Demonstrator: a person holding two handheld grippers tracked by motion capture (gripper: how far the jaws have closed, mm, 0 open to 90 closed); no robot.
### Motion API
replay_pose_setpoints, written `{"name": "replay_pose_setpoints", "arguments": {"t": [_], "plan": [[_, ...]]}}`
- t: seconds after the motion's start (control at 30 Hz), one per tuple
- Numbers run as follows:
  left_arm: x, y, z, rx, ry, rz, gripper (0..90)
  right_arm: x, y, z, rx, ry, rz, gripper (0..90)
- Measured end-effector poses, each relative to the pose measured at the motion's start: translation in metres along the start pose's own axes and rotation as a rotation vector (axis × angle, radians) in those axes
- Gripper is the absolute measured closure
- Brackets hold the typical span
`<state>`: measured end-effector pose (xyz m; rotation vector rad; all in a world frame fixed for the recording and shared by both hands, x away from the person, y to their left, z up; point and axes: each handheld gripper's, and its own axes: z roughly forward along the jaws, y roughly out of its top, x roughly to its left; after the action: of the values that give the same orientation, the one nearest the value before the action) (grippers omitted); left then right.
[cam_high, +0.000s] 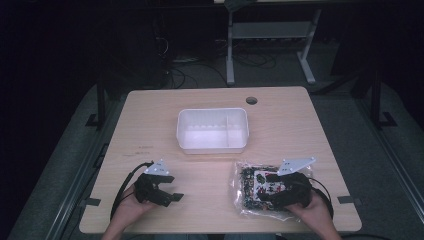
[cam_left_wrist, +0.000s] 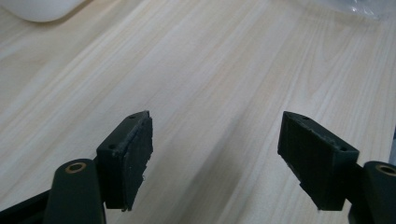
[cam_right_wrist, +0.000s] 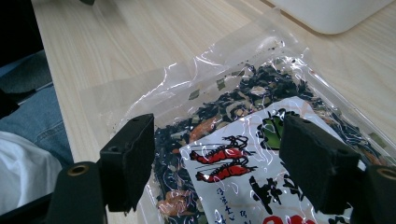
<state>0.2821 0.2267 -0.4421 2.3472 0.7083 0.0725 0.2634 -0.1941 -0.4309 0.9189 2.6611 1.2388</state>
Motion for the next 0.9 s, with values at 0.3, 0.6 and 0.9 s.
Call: {"name": "replay_pose_setpoints", "arguments": {"t": [0.3,0.6,0.9], "plan": [[-0.005,0.007,0.006,-0.005,-0.018,0.007,30.2,-0.002,-0.001,-0.006,0.000,-0.027,0.005,26.0],[-0.014,0.033,0.016,-0.003,-0.032,0.050,34.4,0.001,-0.003,-0.022,-0.039,-0.076,0.019,27.9],[-0.027,0.074,0.030,-0.006,-0.077,0.110,49.6,-0.002,-0.009,-0.038,-0.043,-0.119,0.060,28.5]]}}
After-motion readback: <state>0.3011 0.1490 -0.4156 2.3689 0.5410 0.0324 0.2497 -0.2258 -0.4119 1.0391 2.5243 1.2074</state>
